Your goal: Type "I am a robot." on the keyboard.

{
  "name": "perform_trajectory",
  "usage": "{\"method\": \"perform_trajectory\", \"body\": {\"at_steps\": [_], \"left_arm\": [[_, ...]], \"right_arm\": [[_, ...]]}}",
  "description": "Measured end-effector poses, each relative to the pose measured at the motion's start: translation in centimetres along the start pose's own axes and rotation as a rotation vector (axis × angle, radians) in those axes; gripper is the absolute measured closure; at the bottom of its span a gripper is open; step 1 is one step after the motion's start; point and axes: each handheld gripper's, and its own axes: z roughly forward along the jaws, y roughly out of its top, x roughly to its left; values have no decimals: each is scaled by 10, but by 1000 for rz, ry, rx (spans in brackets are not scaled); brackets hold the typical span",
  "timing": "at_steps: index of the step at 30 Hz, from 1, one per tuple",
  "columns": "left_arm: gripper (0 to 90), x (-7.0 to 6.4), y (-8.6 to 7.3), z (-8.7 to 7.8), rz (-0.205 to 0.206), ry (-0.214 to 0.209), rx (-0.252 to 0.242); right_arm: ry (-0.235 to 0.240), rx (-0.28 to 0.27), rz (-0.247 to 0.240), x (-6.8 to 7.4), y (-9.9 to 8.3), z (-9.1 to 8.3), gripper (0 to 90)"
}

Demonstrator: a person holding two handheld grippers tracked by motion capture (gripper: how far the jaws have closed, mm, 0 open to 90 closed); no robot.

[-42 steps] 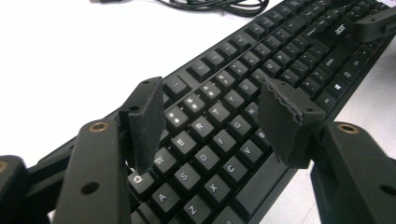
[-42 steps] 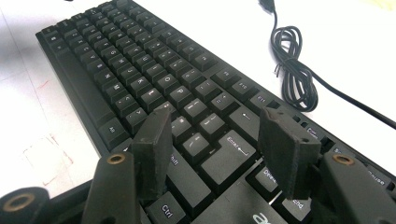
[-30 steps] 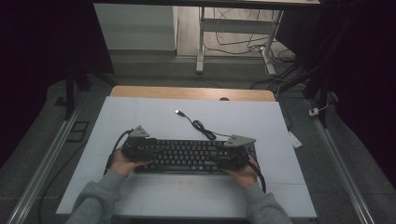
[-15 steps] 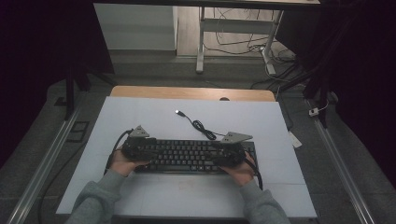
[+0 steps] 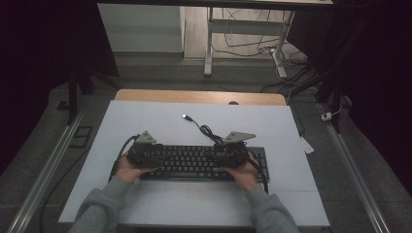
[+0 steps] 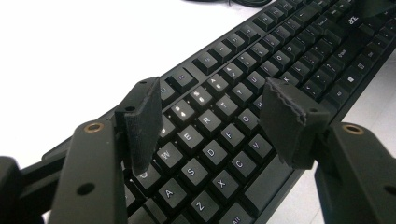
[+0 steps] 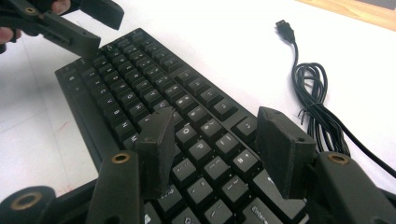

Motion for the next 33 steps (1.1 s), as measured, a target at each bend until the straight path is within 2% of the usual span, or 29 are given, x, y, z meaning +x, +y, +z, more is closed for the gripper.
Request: {"method": "perform_trajectory", "body": {"at_steps": [5, 8, 10, 12, 15, 17, 22, 27, 33], "left_arm": [[386, 0, 0, 0, 1, 1, 1], [386, 0, 0, 1, 2, 2, 4], [385, 0, 0, 1, 4, 2, 5], [385, -1, 0, 1, 6, 3, 5], [383, 0, 0, 1, 6, 5, 6], [383, -1, 0, 1, 6, 4, 7], [383, 0, 0, 1, 10, 3, 8], [383, -1, 0, 2, 10, 6, 8], [379, -1, -1, 3, 18, 9, 14]], "right_arm": [[6, 18, -2, 2, 3, 7, 492], [22, 26, -6, 3, 5, 13, 547], [39, 30, -7, 5, 7, 19, 608], [49, 42, -15, 6, 8, 24, 709], [67, 75, -24, 9, 9, 33, 840], [73, 95, -26, 10, 9, 38, 896], [53, 137, -40, 10, 6, 50, 900], [54, 153, -44, 11, 4, 55, 900], [56, 149, -53, 12, 3, 56, 900]]}}
